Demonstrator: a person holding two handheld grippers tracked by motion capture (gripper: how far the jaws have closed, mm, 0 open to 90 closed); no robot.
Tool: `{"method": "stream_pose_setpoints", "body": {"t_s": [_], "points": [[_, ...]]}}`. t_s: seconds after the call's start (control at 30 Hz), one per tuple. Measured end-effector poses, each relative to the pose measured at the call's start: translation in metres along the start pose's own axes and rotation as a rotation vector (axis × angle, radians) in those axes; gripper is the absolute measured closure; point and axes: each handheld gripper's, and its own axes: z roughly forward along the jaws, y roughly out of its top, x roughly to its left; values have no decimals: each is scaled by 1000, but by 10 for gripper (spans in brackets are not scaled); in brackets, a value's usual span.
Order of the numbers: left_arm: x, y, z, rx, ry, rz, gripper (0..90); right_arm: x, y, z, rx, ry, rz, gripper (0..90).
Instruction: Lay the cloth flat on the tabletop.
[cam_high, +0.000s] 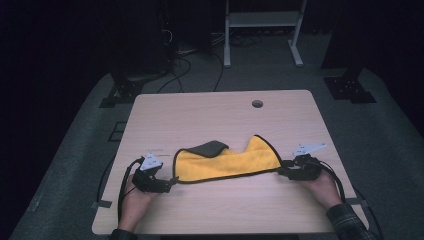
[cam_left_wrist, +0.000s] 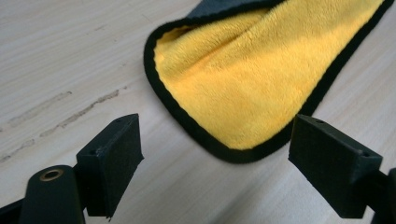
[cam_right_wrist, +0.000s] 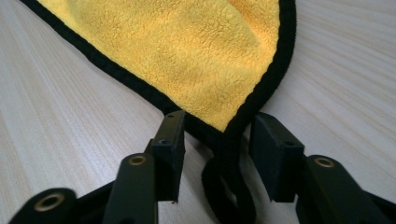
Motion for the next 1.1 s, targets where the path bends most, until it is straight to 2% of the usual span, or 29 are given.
{"method": "stream_pose_setpoints", "body": {"t_s": [0.2, 0.23, 0.4, 0.6, 0.67, 0.7, 0.83, 0.87, 0.9, 0.93, 0.97, 1.0, 1.03, 1.07, 1.1], "points": [[-5, 0, 8, 30, 9, 31, 116, 3, 0, 0, 6, -16, -23, 805], [-6, -1, 9, 35, 7, 35, 114, 4, 0, 0, 7, -16, -24, 821], [-8, 0, 14, 47, 2, 43, 112, 4, 1, 0, 12, -16, -32, 834], [-12, 1, 21, 89, -16, 63, 142, 5, 1, 0, 16, -17, -40, 833], [-15, 1, 24, 95, -14, 74, 191, 5, 1, 0, 16, -18, -42, 834], [-16, 2, 26, 100, -25, 80, 215, 4, 1, 0, 16, -16, -42, 834], [-17, 5, 27, 94, -27, 66, 343, 4, 1, 0, 17, -16, -41, 834], [-18, 5, 27, 91, -21, 66, 343, 5, 1, 0, 17, -17, -41, 834], [-18, 5, 27, 88, -22, 61, 398, 5, 1, 0, 17, -16, -41, 834], [-17, 5, 27, 81, -24, 54, 398, 5, 1, 0, 17, -16, -41, 834], [-16, 4, 26, 83, -28, 51, 478, 5, 1, 0, 18, -16, -40, 834], [-15, 4, 26, 77, -31, 46, 478, 5, 1, 0, 18, -16, -40, 834], [-15, 4, 26, 74, -30, 37, 549, 5, 1, 0, 19, -15, -41, 834], [-14, 4, 26, 70, -31, 33, 549, 5, 1, 0, 19, -15, -41, 834], [-14, 4, 26, 72, -34, 26, 616, 4, 1, 0, 20, -12, -41, 836]]}}
